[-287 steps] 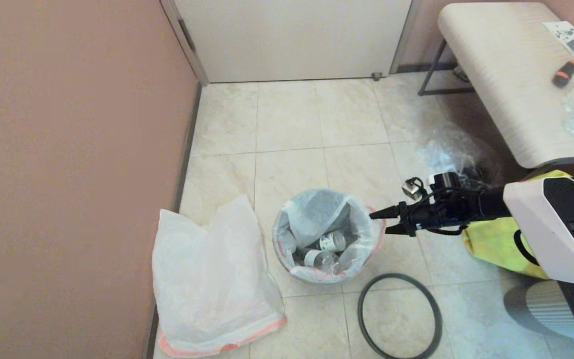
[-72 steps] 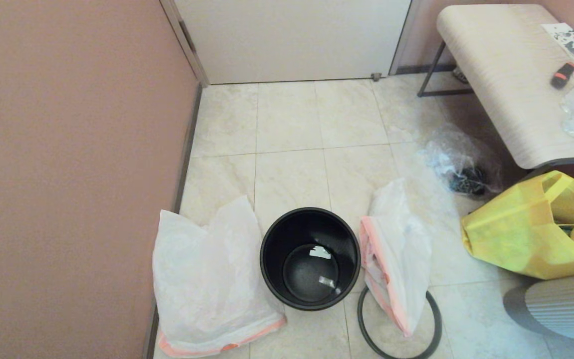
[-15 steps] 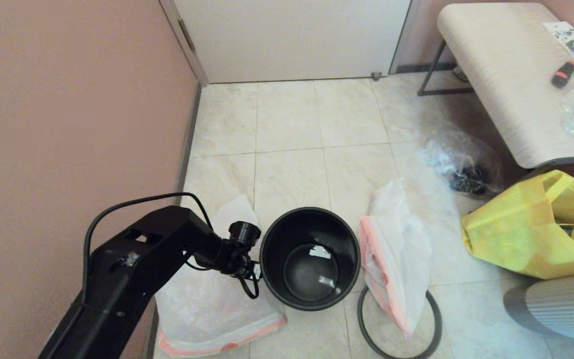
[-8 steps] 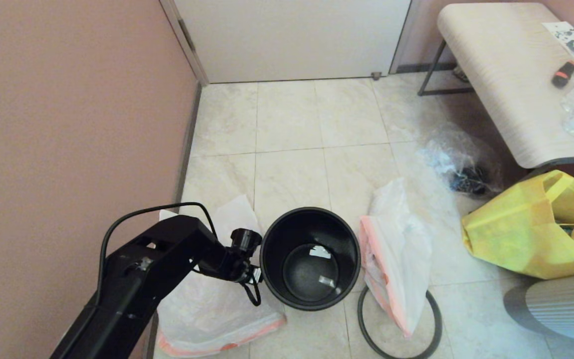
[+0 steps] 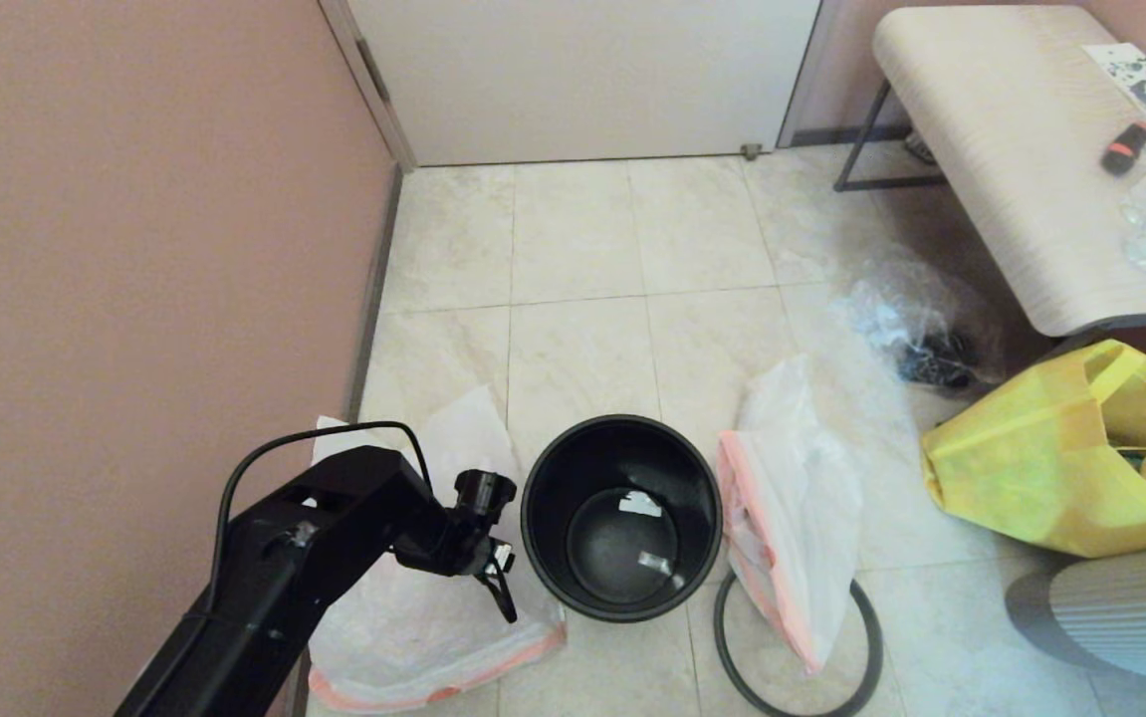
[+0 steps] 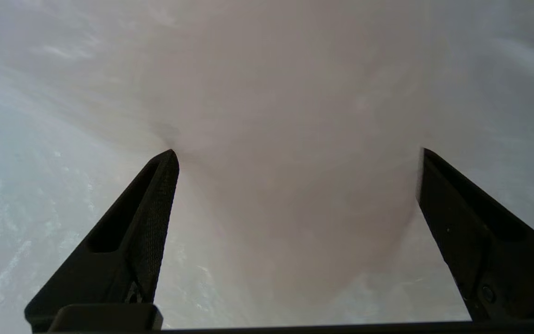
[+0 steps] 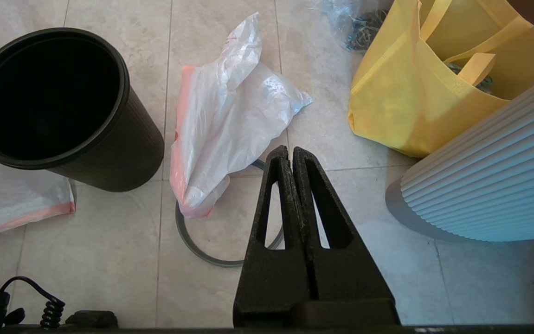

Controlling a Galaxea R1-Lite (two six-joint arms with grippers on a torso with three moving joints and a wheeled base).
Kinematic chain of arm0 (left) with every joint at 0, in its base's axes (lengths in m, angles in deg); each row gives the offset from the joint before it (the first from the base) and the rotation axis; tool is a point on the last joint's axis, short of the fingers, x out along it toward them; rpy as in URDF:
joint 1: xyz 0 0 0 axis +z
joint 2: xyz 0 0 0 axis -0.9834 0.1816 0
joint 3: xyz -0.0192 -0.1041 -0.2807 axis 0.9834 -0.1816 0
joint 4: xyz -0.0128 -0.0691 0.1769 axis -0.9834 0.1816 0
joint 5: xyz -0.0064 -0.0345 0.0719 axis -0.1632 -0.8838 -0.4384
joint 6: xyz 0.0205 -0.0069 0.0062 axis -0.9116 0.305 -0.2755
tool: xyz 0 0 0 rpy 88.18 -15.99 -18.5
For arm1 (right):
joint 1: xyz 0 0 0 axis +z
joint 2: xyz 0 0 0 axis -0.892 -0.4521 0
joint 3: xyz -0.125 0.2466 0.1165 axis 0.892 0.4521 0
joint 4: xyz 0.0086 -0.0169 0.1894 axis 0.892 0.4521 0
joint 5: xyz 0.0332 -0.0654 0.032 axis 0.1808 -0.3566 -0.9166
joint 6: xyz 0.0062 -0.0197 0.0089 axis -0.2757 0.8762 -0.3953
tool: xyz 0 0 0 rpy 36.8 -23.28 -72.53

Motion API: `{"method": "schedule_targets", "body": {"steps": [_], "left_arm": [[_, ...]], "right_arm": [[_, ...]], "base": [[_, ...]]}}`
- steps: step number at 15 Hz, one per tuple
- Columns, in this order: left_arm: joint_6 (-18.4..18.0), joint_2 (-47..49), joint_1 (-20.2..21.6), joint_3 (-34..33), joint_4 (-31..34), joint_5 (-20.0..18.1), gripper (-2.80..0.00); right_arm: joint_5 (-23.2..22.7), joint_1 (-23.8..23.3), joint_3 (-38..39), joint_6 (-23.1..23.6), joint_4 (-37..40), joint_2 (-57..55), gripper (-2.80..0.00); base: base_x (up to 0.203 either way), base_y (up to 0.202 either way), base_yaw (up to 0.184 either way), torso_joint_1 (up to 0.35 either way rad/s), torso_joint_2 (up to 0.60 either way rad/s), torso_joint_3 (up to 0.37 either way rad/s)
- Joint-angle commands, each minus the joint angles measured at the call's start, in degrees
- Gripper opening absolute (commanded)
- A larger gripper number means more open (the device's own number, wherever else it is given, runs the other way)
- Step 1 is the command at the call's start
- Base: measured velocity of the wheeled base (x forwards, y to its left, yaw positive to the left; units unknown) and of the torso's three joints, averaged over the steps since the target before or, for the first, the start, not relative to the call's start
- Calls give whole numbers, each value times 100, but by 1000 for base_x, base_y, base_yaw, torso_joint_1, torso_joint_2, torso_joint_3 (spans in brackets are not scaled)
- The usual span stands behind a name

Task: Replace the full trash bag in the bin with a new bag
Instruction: Pick up a new trash bag

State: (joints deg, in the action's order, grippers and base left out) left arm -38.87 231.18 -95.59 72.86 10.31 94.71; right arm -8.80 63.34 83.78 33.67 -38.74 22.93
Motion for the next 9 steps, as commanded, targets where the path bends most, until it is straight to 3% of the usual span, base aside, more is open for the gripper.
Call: {"method": "schedule_targets", "body": {"steps": [1, 9], "left_arm": [[-11, 49, 23, -49, -18, 20, -280], [4, 43, 41, -103, 43, 20, -280]], "right_arm": [[-2, 4, 61, -1, -3, -7, -280], [-1, 4, 62, 0, -3, -7, -280]], "base": [[0, 0, 0, 0, 0, 0], [0, 0, 0, 0, 0, 0]]}}
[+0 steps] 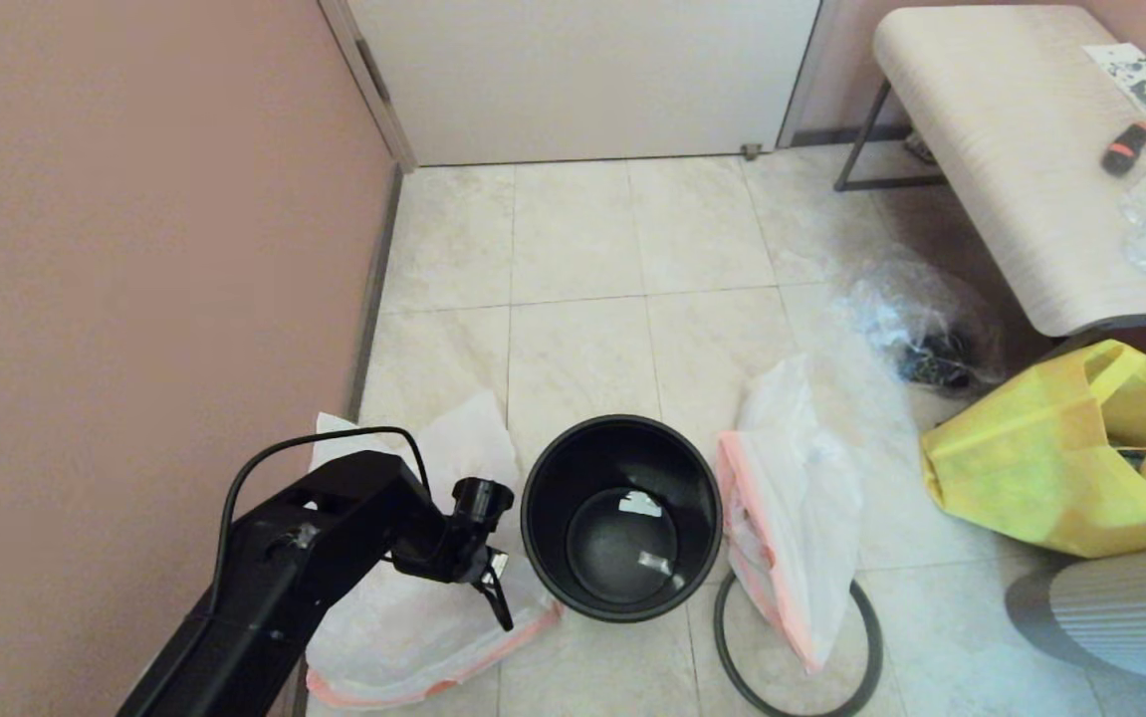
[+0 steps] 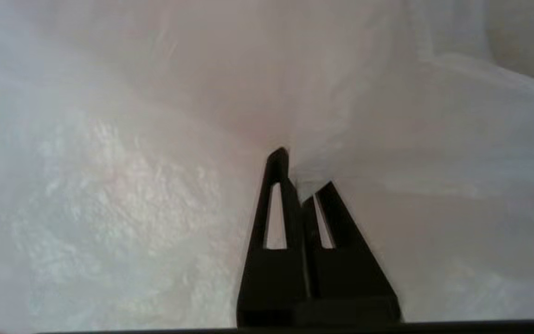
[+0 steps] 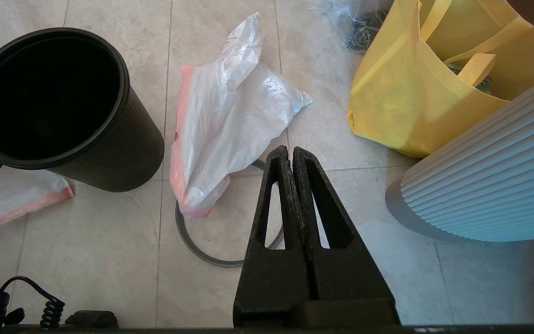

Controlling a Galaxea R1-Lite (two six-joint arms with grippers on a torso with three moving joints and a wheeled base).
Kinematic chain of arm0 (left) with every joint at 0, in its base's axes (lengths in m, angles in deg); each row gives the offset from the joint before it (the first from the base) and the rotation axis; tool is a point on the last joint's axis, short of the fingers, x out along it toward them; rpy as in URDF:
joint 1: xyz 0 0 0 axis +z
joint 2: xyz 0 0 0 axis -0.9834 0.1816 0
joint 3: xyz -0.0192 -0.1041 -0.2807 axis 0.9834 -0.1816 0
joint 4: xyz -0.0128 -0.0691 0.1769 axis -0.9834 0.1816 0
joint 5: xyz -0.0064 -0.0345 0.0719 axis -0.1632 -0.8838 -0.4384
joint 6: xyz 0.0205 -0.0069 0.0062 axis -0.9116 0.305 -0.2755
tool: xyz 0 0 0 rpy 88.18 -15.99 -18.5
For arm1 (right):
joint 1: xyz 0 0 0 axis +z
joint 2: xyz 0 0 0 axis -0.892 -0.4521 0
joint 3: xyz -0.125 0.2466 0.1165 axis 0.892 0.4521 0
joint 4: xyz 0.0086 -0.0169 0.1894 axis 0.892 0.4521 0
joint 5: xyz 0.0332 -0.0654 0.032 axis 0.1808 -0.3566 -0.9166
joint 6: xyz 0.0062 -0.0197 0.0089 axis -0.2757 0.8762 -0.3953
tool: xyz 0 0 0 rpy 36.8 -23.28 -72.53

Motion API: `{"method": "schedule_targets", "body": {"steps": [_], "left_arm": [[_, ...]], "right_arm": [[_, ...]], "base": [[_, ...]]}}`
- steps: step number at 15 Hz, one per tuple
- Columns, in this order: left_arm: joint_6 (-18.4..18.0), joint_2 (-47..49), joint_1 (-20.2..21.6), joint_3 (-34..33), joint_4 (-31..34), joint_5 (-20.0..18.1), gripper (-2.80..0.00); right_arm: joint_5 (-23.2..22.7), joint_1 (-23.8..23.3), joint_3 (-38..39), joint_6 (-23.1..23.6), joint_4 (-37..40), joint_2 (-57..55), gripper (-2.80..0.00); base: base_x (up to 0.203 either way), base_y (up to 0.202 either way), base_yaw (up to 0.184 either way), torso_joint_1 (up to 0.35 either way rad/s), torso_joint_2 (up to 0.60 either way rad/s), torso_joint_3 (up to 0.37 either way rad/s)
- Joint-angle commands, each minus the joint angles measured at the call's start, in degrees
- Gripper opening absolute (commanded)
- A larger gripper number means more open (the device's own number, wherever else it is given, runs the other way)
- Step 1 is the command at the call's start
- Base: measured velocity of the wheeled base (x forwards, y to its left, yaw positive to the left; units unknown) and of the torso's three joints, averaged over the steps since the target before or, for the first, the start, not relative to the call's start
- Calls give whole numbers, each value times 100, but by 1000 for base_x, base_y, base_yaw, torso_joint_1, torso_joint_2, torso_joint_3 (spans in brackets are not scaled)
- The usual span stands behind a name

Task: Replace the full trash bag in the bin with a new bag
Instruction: Pick up a new trash bag, then put the new garbage bag on the trash can

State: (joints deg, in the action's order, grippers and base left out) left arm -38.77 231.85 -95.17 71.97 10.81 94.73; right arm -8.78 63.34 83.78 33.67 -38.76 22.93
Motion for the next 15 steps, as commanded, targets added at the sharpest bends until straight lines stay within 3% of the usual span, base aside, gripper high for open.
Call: {"method": "schedule_targets", "body": {"steps": [1, 4, 9, 15], "left_arm": [[2, -146, -2, -156, 0, 19, -280], [115, -757, -4, -599, 433, 28, -280], [1159, -2094, -34, -1277, 2258, 52, -280], [1301, -3430, -34, -2580, 2632, 55, -280]], "right_arm": [[-4, 1, 62, 7, 0, -7, -280], [2, 3, 62, 3, -1, -7, -280], [-4, -4, 62, 4, 0, -7, -280], [-4, 4, 62, -1, 0, -7, -280]], "base": [[0, 0, 0, 0, 0, 0], [0, 0, 0, 0, 0, 0], [0, 0, 0, 0, 0, 0], [0, 0, 0, 0, 0, 0]]}}
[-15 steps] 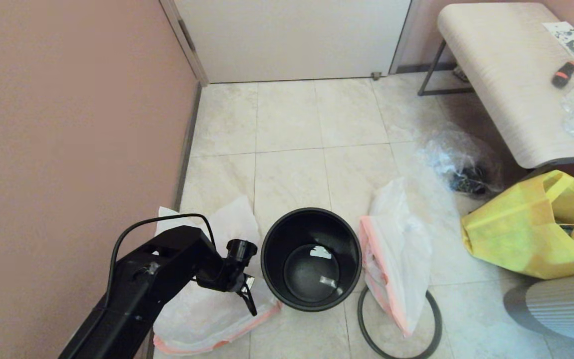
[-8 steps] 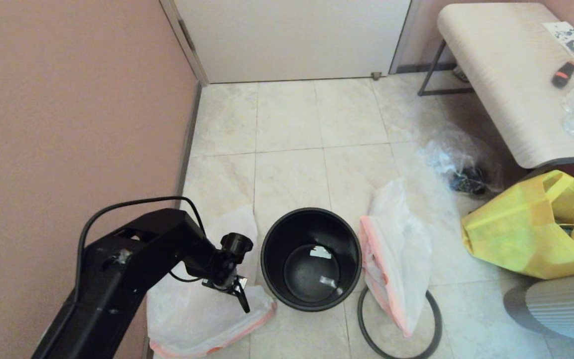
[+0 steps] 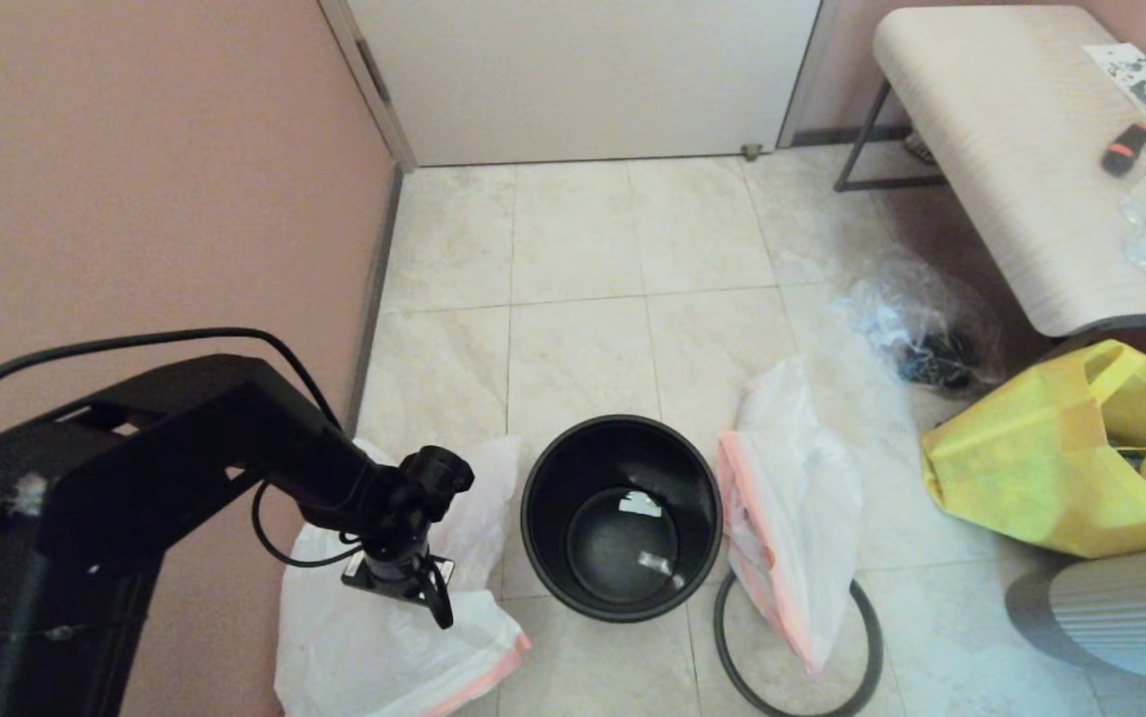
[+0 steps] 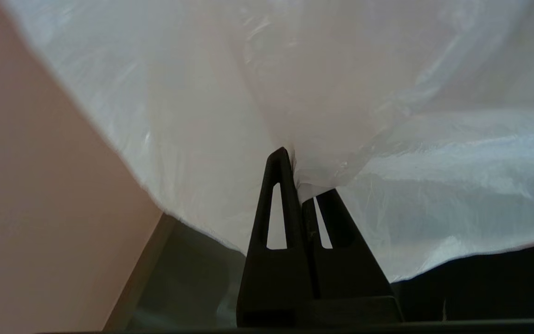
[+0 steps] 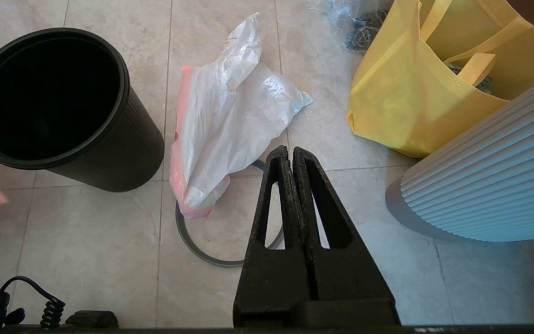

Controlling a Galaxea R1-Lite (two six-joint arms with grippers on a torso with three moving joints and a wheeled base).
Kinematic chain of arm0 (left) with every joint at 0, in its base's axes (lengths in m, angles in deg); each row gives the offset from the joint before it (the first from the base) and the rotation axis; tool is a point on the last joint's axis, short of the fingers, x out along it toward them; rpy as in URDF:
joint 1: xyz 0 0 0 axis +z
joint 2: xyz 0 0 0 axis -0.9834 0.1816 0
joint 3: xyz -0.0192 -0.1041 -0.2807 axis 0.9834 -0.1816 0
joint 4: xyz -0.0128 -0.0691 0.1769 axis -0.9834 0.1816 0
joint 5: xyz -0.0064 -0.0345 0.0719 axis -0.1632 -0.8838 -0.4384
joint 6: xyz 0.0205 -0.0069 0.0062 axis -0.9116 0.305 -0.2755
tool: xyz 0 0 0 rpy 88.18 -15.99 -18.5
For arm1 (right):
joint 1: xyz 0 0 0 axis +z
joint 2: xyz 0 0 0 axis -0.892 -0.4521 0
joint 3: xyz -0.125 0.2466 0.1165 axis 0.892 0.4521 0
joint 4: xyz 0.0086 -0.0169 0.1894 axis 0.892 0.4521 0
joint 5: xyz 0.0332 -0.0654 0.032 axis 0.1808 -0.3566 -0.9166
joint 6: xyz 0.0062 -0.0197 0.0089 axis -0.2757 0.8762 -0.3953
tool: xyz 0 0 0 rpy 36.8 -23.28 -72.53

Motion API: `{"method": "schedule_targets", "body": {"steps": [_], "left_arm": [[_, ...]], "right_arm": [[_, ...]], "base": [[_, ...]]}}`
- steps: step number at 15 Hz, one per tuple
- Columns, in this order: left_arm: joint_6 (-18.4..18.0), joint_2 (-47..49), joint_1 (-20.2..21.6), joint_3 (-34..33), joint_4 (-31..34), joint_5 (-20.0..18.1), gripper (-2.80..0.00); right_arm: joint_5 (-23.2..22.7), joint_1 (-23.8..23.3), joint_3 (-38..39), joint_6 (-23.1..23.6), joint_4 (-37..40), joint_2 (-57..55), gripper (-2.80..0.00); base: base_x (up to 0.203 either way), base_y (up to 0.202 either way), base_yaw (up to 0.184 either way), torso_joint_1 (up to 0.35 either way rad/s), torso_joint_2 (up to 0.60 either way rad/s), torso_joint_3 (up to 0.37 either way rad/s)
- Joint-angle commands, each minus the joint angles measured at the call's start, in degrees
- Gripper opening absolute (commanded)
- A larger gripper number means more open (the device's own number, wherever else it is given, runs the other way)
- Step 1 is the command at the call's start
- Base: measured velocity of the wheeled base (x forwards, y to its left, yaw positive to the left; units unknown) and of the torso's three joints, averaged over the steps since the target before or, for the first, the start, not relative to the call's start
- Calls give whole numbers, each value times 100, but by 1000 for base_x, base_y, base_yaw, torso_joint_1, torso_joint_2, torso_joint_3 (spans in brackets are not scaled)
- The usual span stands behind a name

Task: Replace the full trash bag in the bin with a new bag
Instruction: Put the new garbage bag on the trash can

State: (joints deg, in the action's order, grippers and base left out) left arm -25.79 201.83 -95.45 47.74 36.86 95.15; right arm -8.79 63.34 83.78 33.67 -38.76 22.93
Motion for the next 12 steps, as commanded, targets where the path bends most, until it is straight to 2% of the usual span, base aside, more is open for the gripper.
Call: {"method": "schedule_targets", "body": {"steps": [1, 6, 12], "left_arm": [[24, -628, -6, -226, 335, 1, -280], [21, -1229, -54, -333, 1405, -35, -280], [10, -2135, -378, 19, 3005, -77, -280]], "right_arm": [[-3, 4, 62, -1, 0, -7, -280], [5, 4, 62, 0, -1, -7, -280], [6, 4, 53, 0, 0, -7, -280]], "base": [[0, 0, 0, 0, 0, 0], [0, 0, 0, 0, 0, 0], [0, 0, 0, 0, 0, 0]]}}
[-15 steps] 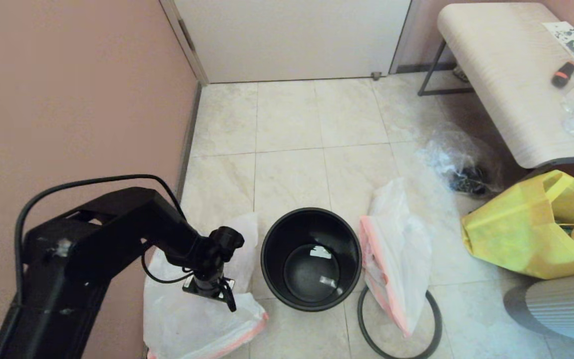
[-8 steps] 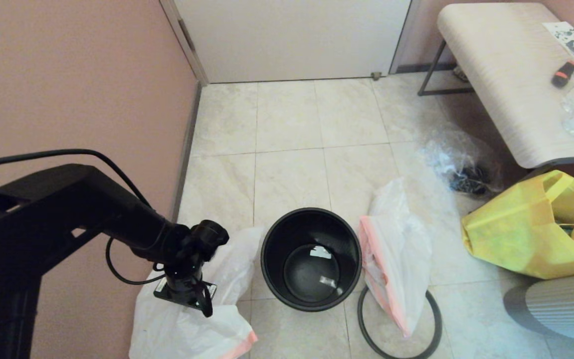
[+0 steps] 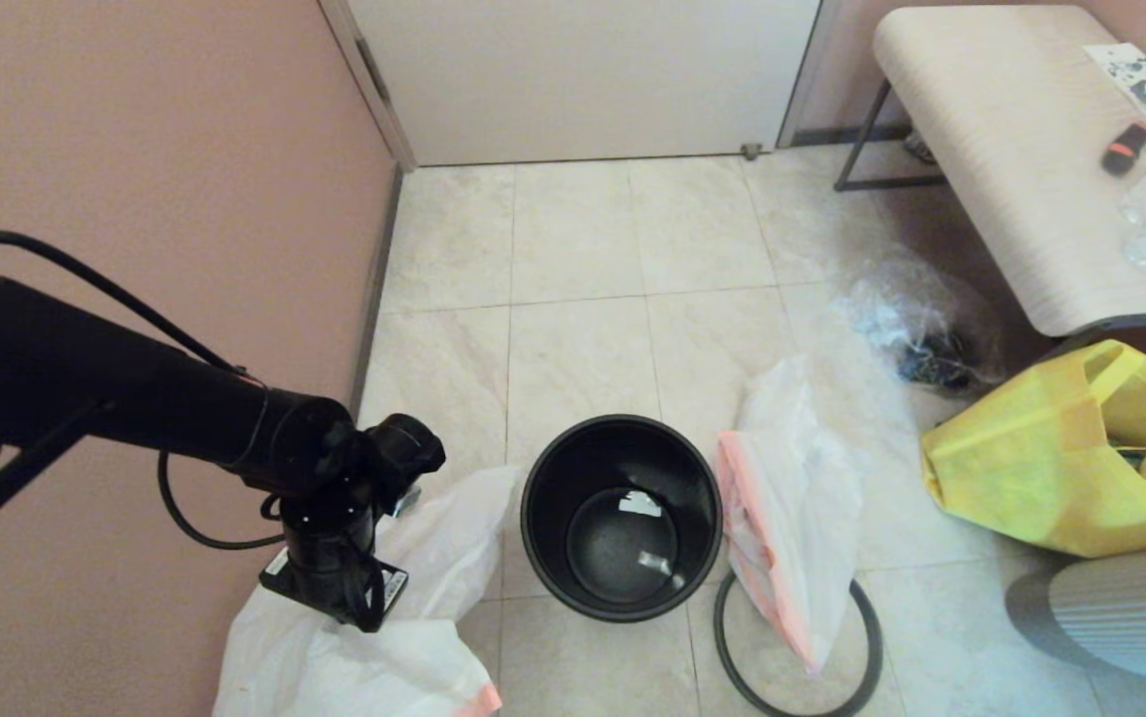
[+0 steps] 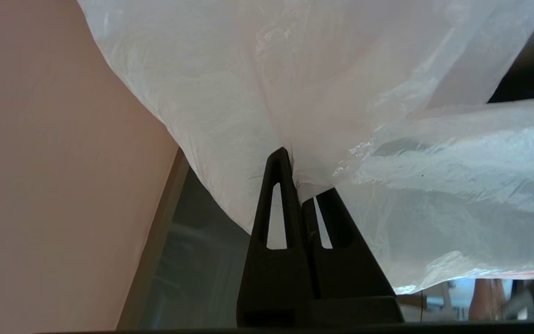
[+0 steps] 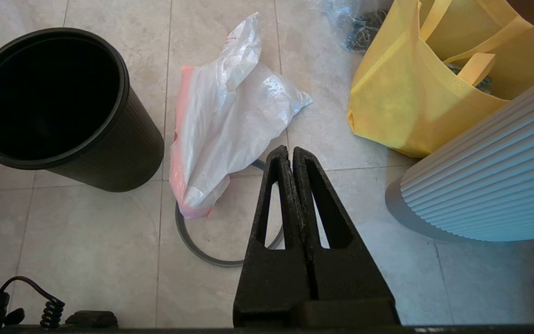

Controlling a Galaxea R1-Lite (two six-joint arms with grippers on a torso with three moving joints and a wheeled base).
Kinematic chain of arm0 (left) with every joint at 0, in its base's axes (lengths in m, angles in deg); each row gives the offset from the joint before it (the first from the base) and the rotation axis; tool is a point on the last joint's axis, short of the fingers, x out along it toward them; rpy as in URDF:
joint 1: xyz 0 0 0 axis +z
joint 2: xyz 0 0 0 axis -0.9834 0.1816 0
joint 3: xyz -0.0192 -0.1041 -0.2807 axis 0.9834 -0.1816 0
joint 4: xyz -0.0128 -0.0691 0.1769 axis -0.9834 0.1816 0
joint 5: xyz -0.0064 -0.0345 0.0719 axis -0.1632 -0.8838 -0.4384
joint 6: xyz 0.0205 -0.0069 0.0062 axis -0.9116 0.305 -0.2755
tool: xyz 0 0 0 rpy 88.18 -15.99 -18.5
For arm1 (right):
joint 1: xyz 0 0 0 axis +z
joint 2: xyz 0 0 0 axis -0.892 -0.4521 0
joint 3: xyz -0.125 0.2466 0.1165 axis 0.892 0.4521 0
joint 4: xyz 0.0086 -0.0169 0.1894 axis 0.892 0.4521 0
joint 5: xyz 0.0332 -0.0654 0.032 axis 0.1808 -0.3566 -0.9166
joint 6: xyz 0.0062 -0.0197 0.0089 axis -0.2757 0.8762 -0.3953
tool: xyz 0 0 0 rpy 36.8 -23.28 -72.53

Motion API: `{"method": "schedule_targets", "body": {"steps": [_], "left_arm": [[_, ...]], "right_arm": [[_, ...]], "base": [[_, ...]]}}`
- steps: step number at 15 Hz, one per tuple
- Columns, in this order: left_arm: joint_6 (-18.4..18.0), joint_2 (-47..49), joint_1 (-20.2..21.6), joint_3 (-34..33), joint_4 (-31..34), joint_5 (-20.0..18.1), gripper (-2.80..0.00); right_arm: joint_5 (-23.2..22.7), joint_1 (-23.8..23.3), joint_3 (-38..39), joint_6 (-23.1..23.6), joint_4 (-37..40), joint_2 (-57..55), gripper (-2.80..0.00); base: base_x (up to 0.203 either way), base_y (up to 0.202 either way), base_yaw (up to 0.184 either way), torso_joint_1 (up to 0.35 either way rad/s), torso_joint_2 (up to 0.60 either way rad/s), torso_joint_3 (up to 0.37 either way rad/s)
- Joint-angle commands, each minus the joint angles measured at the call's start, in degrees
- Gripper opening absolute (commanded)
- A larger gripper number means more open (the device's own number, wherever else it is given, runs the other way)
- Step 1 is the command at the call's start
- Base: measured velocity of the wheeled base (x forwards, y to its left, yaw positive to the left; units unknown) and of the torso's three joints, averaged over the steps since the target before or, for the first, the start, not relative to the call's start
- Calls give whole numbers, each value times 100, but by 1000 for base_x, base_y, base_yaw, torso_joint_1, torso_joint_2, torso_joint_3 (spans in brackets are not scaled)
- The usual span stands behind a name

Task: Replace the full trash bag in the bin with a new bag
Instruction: Put the new garbage bag on the trash can

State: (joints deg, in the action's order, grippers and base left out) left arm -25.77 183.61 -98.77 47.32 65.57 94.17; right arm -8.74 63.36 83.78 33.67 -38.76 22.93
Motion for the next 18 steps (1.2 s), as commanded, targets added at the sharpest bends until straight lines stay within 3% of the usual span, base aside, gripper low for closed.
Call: {"method": "schedule_targets", "body": {"steps": [1, 5, 8, 11, 14, 18], "left_arm": [[20, -510, -89, 129, 364, -19, -280], [494, -1052, -274, 1059, 2176, -451, -280], [615, -1296, -285, 1972, 3276, -979, -280], [630, -1574, -326, 2398, 3840, -1392, -280], [613, -1566, -415, 2851, 4140, -1684, -280], [613, -1247, -620, 3870, 4696, -1747, -280]], "right_arm": [[0, 2, 61, -1, -9, -7, -280], [-8, 2, 61, -1, -2, -7, -280], [-22, 2, 51, 103, 24, -7, -280], [-151, -3, -276, 392, 334, -262, -280], [-729, 6, -1083, 376, 640, -1378, -280], [-1660, 100, -1980, 390, 502, -3627, -280]], "base": [[0, 0, 0, 0, 0, 0], [0, 0, 0, 0, 0, 0], [0, 0, 0, 0, 0, 0], [0, 0, 0, 0, 0, 0], [0, 0, 0, 0, 0, 0], [0, 0, 0, 0, 0, 0]]}}
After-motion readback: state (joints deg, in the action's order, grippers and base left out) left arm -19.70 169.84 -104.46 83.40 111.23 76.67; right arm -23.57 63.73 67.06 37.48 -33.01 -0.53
